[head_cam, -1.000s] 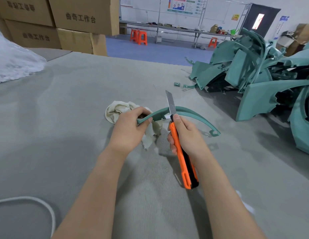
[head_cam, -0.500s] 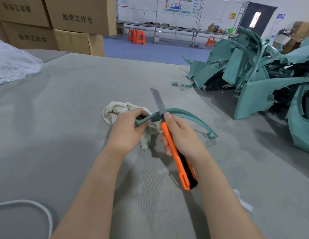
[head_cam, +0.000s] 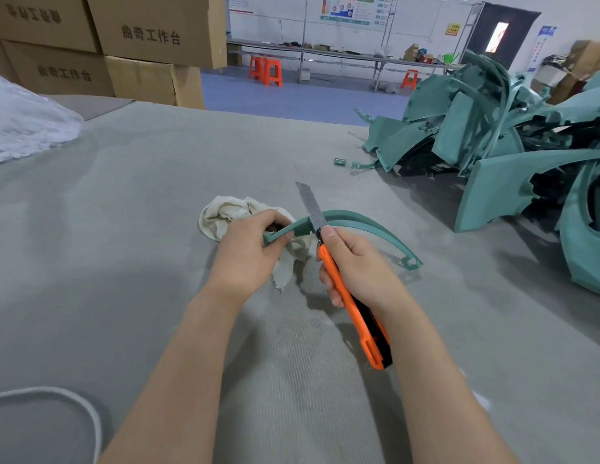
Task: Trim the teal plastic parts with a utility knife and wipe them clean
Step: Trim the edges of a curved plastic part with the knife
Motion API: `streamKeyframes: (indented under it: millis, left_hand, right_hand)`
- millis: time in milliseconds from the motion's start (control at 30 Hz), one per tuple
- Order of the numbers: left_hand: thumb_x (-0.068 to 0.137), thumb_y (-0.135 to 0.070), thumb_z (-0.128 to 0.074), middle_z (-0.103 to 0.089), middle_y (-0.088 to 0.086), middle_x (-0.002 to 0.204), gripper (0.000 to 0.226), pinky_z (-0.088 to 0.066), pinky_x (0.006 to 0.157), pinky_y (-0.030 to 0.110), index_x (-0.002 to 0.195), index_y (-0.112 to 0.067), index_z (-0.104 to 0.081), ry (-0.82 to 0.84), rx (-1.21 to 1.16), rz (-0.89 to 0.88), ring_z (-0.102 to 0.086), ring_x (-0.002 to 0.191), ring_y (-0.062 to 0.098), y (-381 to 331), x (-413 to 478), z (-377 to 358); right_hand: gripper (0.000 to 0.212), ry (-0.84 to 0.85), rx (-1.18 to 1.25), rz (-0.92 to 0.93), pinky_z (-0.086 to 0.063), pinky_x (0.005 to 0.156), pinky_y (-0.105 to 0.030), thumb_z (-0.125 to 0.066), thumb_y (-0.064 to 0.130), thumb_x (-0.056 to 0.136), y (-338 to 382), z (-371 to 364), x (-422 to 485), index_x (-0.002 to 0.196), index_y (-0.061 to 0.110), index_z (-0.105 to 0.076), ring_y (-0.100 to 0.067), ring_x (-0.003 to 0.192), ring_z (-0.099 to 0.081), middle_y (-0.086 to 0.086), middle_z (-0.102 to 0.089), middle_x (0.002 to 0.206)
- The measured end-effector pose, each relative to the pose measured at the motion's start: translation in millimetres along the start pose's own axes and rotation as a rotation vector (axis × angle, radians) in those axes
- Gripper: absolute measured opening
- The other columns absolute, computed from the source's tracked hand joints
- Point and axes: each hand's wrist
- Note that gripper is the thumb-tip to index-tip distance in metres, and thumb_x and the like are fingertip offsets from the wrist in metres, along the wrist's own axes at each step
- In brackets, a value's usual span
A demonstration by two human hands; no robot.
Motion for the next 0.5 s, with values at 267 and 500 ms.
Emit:
streamKeyframes:
  millis: [267, 500]
  left_hand:
    - [0.089, -0.010, -0.061, -0.061, -0.018, 0.077, 0.015, -0.041, 0.064, 0.010, 0.091, -0.024, -0.064, 0.006, 0.017, 0.002, -0.058, 0.074, 0.002, -1, 0, 1]
    - [0.087, -0.003, -0.061, -0.067, -0.007, 0.078, 0.012, -0.047, 0.072, 0.017, 0.089, -0.013, -0.068, 0.006, -0.039, 0.030, -0.061, 0.077, 0.003, 0, -1, 1]
  right_hand:
    - [0.039, 0.125, -0.022, 0.060, -0.039, 0.037, -0.025, -0.036, 0.036, 0.105, 3, -13, -2, 0.073, 0.016, -0.044, -0.016, 0.034, -0.045, -0.003, -0.050, 0.050]
    - [0.036, 0.165, 0.153, 0.136, -0.038, 0.037, -0.022, -0.039, 0.035, 0.104, 11, -12, -7, 0.077, 0.014, -0.050, -0.015, 0.034, -0.044, -0.005, -0.052, 0.051]
Point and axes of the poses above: each hand's wrist, its own x-axis towards the middle knuckle, its own z-axis out of the back of the hand, y = z × x
